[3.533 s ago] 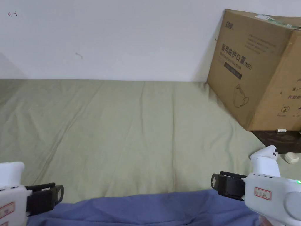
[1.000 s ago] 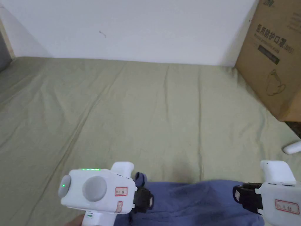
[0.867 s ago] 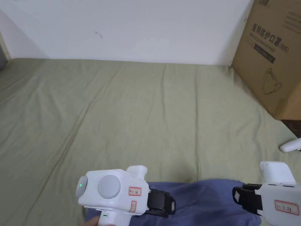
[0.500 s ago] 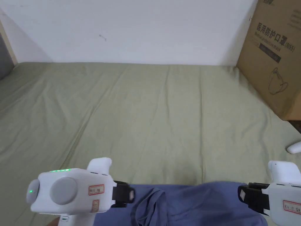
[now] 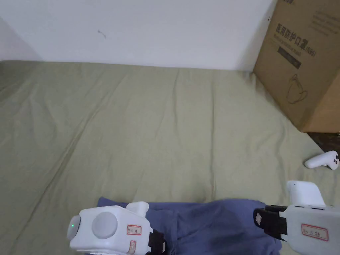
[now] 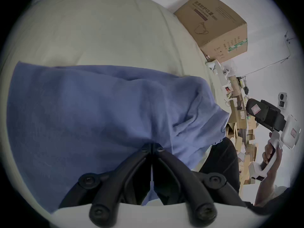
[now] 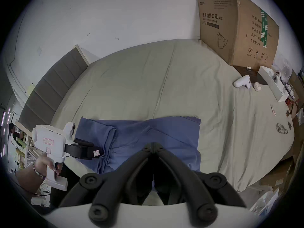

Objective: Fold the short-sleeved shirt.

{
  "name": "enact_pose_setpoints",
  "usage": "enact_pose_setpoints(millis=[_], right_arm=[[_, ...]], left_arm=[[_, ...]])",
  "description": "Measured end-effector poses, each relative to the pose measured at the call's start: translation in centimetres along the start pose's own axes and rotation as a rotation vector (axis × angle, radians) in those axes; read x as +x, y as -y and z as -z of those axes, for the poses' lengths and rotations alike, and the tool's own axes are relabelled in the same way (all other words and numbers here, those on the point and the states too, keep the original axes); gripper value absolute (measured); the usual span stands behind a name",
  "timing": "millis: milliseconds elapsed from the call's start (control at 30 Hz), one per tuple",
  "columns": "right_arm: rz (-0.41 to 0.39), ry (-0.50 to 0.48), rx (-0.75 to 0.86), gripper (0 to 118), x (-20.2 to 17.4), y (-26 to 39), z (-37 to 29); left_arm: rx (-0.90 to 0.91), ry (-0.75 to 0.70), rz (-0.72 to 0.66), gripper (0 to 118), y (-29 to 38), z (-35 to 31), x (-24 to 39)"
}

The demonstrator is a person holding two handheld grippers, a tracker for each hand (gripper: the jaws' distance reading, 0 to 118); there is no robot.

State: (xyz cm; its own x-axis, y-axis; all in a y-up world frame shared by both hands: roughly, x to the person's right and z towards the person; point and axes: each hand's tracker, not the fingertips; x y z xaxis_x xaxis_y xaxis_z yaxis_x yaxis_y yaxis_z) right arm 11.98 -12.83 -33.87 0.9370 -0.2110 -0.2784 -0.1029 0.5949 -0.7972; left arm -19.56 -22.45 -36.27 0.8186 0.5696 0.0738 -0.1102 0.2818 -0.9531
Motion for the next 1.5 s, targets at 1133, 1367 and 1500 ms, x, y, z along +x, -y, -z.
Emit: enact_pose_setpoints(millis=[1133, 1367, 1500], right_arm=[[0.007, 0.037, 0.036, 0, 0.2, -1.4, -0.6], [0.015, 0.043, 0.021, 0, 0.3, -0.9, -0.9], [0.017, 0.033, 0.020, 0, 0.3, -0.9, -0.9]], left_arm=[[0.202, 0.697, -0.365, 118, 0.7, -5.8, -19.7], [0.201, 0.605, -0.376, 13, 0.9, -2.7, -20.1], [0.162, 0.448, -0.349, 13, 0.5, -4.6, -16.6]])
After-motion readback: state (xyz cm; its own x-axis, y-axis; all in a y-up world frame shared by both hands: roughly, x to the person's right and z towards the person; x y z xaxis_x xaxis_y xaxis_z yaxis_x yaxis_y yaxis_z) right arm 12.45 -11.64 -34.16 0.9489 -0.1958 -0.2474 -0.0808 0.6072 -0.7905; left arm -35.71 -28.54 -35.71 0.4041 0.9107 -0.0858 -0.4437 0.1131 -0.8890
